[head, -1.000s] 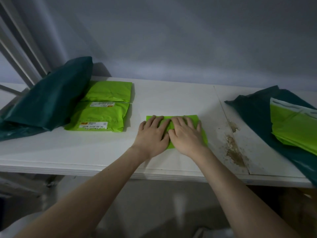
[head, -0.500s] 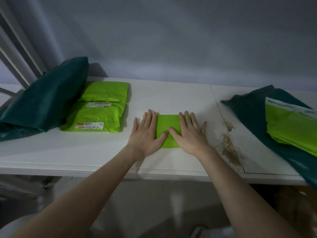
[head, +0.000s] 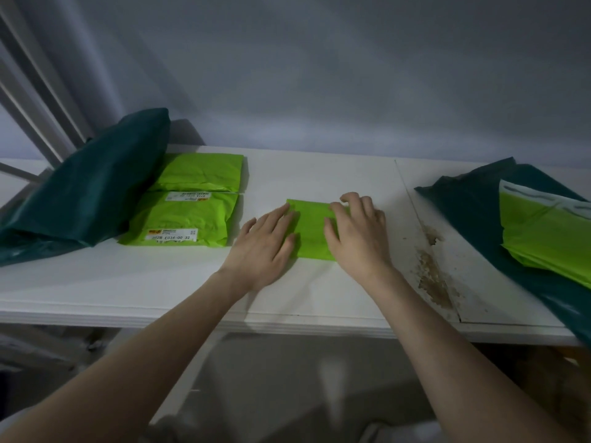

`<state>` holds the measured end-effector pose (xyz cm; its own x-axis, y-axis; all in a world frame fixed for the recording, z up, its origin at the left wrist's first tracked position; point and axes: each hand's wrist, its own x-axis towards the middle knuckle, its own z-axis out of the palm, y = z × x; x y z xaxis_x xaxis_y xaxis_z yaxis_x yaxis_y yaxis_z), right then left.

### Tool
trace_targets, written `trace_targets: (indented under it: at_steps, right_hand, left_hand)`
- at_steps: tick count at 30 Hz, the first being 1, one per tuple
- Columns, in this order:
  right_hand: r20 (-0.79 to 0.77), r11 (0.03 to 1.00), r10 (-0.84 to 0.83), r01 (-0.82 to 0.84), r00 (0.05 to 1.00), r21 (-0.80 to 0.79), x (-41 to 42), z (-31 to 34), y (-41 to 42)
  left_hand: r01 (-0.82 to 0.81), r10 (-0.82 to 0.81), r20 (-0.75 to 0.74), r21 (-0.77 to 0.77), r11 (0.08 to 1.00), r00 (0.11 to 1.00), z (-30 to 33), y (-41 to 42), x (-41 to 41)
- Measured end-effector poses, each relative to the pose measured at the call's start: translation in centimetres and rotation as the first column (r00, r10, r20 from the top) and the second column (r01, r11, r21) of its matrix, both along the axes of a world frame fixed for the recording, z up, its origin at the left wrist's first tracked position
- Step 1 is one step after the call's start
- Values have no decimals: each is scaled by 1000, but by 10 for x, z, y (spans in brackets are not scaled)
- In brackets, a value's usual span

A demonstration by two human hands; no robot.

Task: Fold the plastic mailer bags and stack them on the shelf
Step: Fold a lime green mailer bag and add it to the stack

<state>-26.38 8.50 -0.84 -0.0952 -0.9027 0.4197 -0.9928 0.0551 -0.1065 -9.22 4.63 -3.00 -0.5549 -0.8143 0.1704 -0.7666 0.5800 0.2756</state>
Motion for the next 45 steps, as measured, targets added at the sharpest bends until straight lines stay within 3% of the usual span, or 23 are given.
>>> trace_targets:
  at_steps: [8,13,17,22,28,34,39,45]
  right_hand:
    - [7,972,125,-124,992,201,38,-6,19]
    - [82,909,188,-205,979,363,38,-13,12]
    - [26,898,170,-166,985,408,39,-13,8]
    - [-123,973,78,-49,989,225,50,-17,7]
    - [-79,975,108,-90,991,206,47,-17,10]
    - [-52,970,105,-90,993,228,47,-15,11]
    - [-36,957,84,-71,996,282,43,-11,11]
    - [-42,945,29,-14,999,328,35,-10,12]
  left_hand:
    - [177,-171,55,-127,976,984,6,8,13]
    - [101,-93,135,-57,993,986,5,14,12]
    - [49,-40,168,-47,998,985,5,16,7]
    - [65,-44,251,-78,995,967,-2,13,1]
    - [41,-18,301,-71,997,953,-4,14,-4]
    - [177,-91,353,-219,960,931,-5,14,-5]
    - [63,-37,341,-64,996,939,-11,9,-6]
    - [46,0,369,-118,992,929,-16,6,-11]
